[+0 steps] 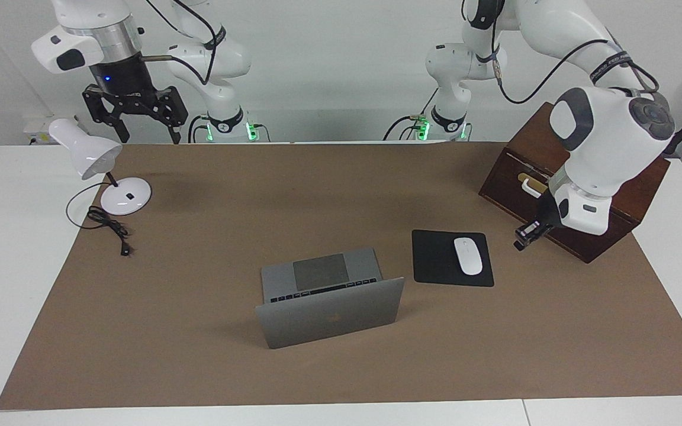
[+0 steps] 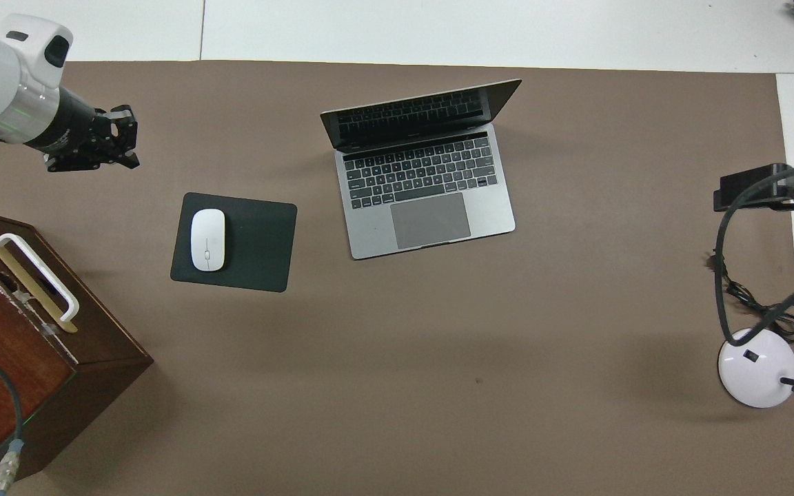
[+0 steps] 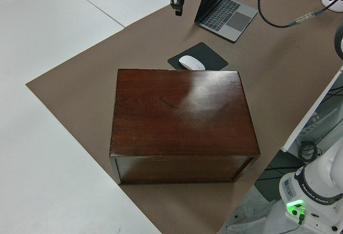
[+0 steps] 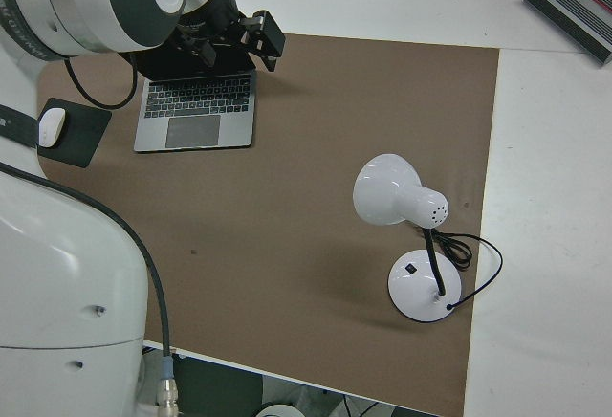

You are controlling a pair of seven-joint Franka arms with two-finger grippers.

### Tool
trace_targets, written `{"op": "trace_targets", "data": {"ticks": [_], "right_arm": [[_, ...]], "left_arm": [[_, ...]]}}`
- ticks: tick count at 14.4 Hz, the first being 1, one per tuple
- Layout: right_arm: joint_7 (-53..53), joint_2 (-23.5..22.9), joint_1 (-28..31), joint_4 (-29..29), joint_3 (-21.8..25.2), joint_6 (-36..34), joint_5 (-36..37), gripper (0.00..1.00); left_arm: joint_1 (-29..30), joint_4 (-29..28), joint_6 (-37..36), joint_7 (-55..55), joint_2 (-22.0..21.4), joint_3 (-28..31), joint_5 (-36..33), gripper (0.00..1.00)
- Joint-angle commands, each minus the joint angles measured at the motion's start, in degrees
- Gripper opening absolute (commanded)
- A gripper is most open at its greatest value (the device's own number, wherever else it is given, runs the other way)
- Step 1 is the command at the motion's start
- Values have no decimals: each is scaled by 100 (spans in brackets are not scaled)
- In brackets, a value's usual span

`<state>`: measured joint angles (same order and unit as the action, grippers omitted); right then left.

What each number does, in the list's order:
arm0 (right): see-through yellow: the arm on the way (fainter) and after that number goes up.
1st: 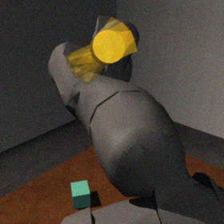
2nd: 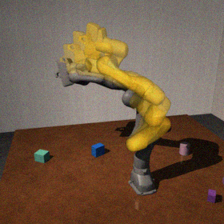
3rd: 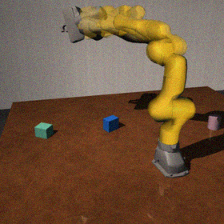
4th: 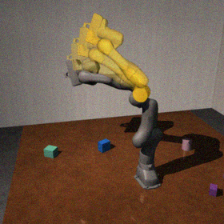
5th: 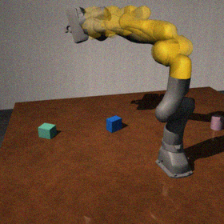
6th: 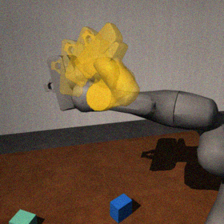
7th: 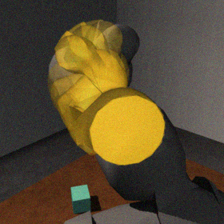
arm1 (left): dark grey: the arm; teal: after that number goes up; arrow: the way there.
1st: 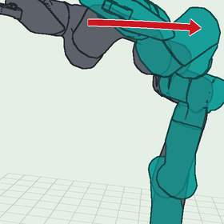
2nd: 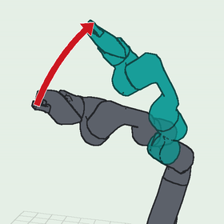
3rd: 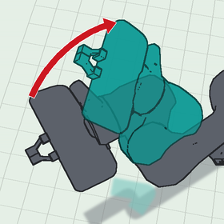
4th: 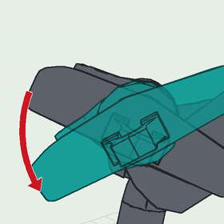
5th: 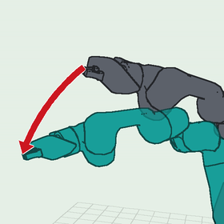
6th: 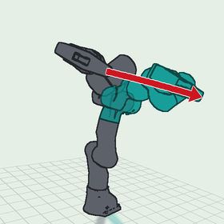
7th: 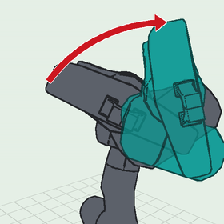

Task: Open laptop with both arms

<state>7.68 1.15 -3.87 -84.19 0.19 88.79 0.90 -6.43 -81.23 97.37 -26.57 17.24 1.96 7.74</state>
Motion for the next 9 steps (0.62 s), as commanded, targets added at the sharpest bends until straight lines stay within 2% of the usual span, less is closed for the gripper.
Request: {"op": "trace_targets", "data": {"ticks": [1, 4, 6, 7, 8, 9], "right_arm": [[-47, 499, 79, -1027, -19, 725, -169, 100], [-47, 430, 97, -1091, -28, 824, -169, 100], [-30, 342, 97, -1100, -45, 876, -169, 100], [-38, 324, 97, -1152, -54, 1025, -169, 100], [-38, 333, 105, -1300, -63, 1174, -169, 100], [-30, 341, 105, -1354, -89, 1262, -169, 100]], "left_arm": [[37, -235, -699, 238, -492, 15, -150, 0], [37, -691, -1078, 257, -1089, 15, -483, 0], [124, -929, -1009, 257, -1319, 6, -528, 0], [194, -956, -1000, 266, -1329, 6, -528, 17], [169, -1026, -1018, 214, -1372, 15, -528, 53], [177, -1044, -1061, 205, -1425, 15, -528, 100]]}}
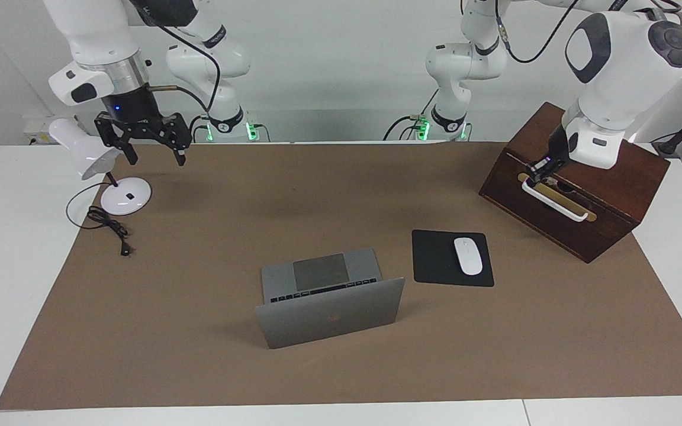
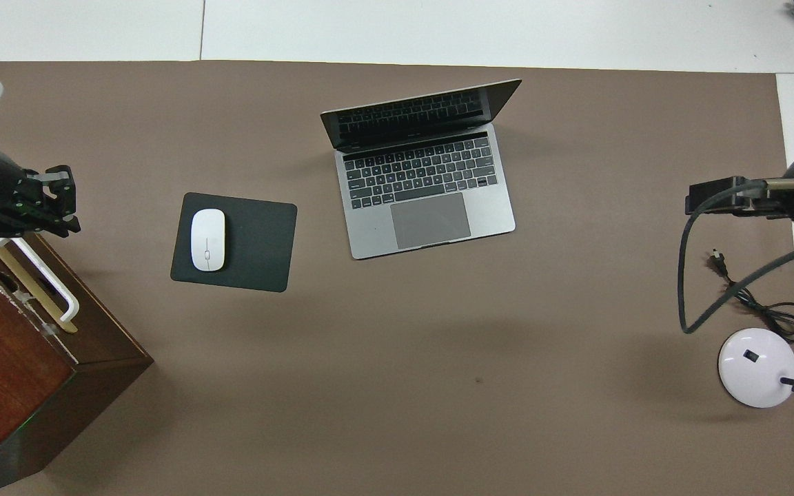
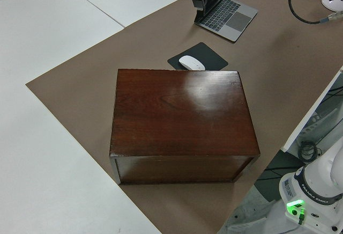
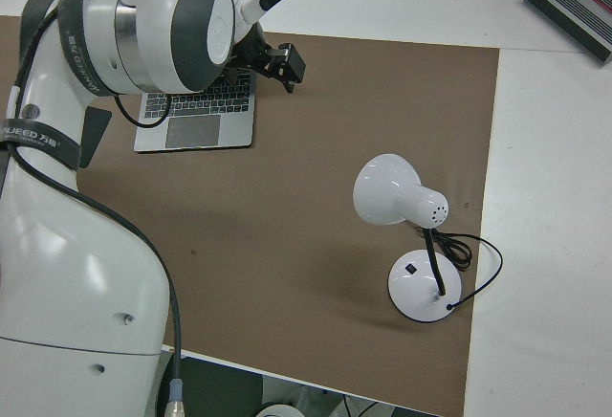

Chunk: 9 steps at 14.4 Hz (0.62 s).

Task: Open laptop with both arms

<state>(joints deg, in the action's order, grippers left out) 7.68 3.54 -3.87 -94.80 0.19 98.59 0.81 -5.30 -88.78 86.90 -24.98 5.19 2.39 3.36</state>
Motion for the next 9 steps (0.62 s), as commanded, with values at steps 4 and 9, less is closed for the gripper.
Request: {"op": "trace_targets", "data": {"ticks": [4, 9], "right_arm": [[-47, 6, 150, -66, -186, 301, -238, 100], [-117, -82, 176, 313, -186, -497, -380, 100]], "left_arm": [[64, -315, 107, 99, -221, 86, -90, 100], [-41, -597, 336, 168, -510, 103, -81, 100]]}}
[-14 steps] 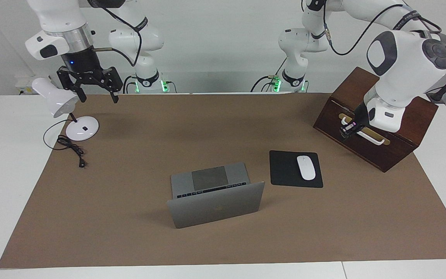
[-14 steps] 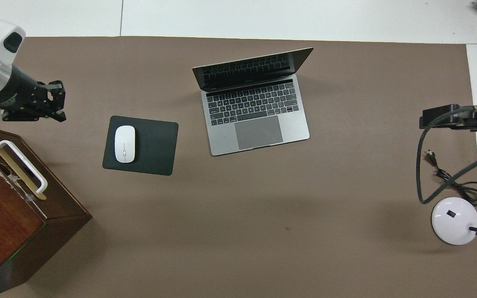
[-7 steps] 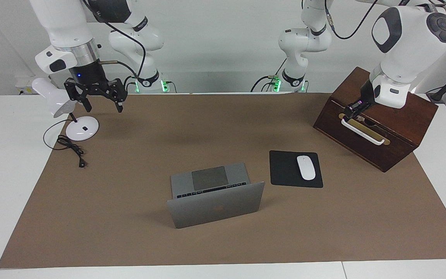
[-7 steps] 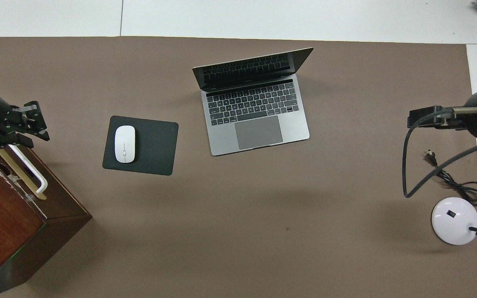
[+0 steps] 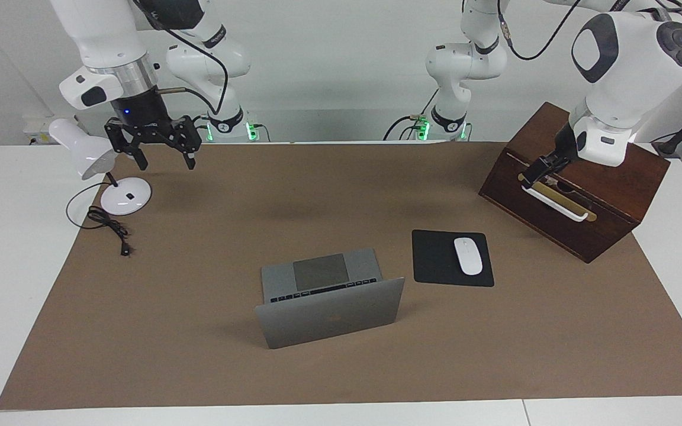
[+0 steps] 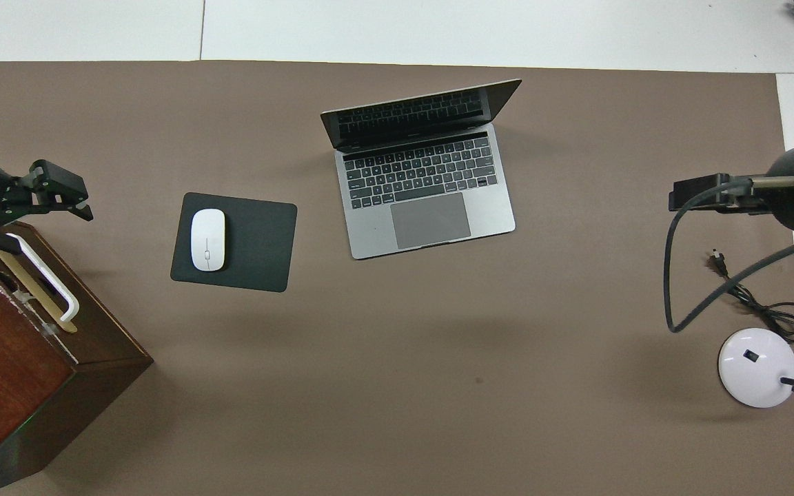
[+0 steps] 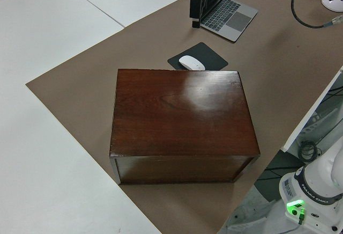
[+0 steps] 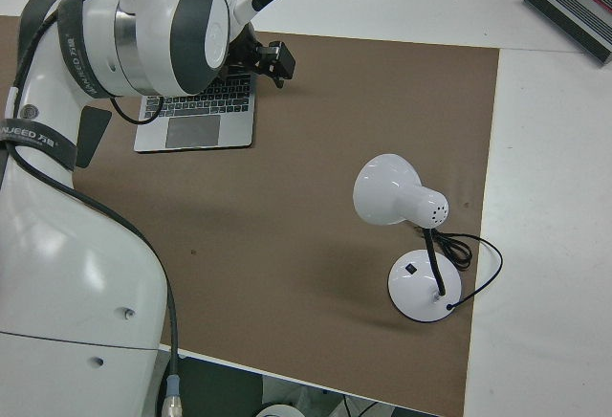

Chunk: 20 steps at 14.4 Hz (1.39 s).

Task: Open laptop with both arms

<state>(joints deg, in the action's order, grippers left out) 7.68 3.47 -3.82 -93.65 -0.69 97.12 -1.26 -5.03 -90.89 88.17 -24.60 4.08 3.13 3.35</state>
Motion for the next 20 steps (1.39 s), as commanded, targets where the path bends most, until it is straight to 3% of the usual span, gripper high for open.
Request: {"op": "trace_targets", "data": {"ticks": [1, 7, 20], "right_arm": [[-117, -74, 172, 198, -89, -561, -164, 100], [-478, -65, 180, 268, -1, -1168, -76, 100], [-618, -13, 215, 260, 78, -1231, 144, 100]], "left_arm": [[-33, -334, 175, 531, -426, -5, -89, 100], [275, -219, 288, 1984, -479, -181, -98, 100], [266, -148, 385, 2143, -461, -216, -107, 100]]}}
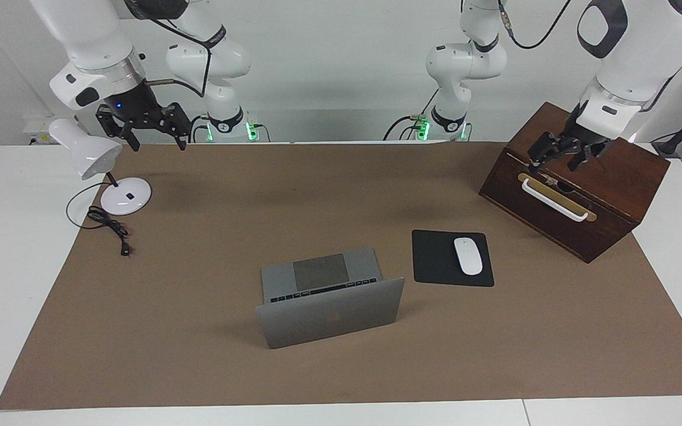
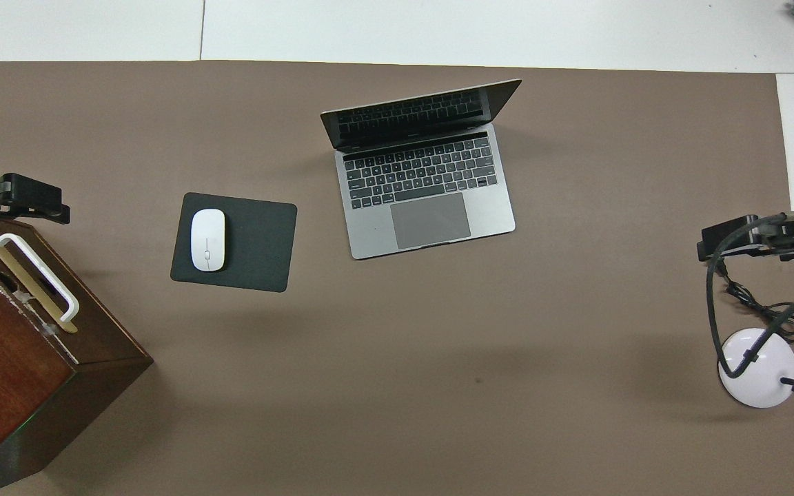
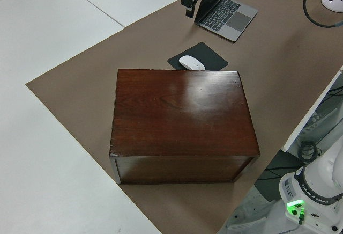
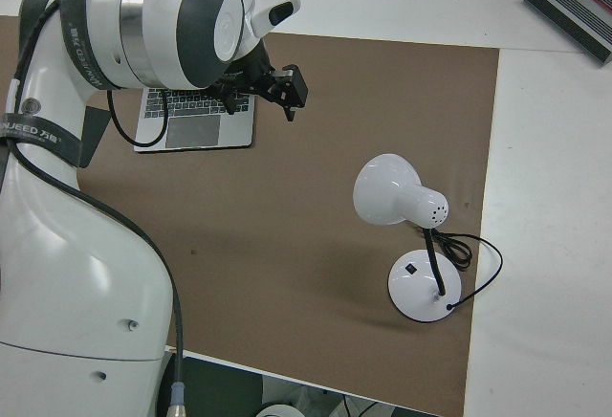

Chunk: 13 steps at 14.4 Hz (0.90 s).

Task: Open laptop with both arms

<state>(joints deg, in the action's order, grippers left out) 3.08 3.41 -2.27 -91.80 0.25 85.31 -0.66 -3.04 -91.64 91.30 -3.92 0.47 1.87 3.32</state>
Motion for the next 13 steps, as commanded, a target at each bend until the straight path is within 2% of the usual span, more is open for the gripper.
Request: {"op": "trace_targets", "data": {"ticks": [1, 13], "right_arm": [[-176, -7, 60, 74, -16, -50, 84, 100], [-334, 11, 78, 22, -25, 152, 110, 100]], "left_arm": [[67, -91, 72, 75, -109, -125, -104, 100], [76, -56, 28, 84, -109, -125, -104, 100]]}}
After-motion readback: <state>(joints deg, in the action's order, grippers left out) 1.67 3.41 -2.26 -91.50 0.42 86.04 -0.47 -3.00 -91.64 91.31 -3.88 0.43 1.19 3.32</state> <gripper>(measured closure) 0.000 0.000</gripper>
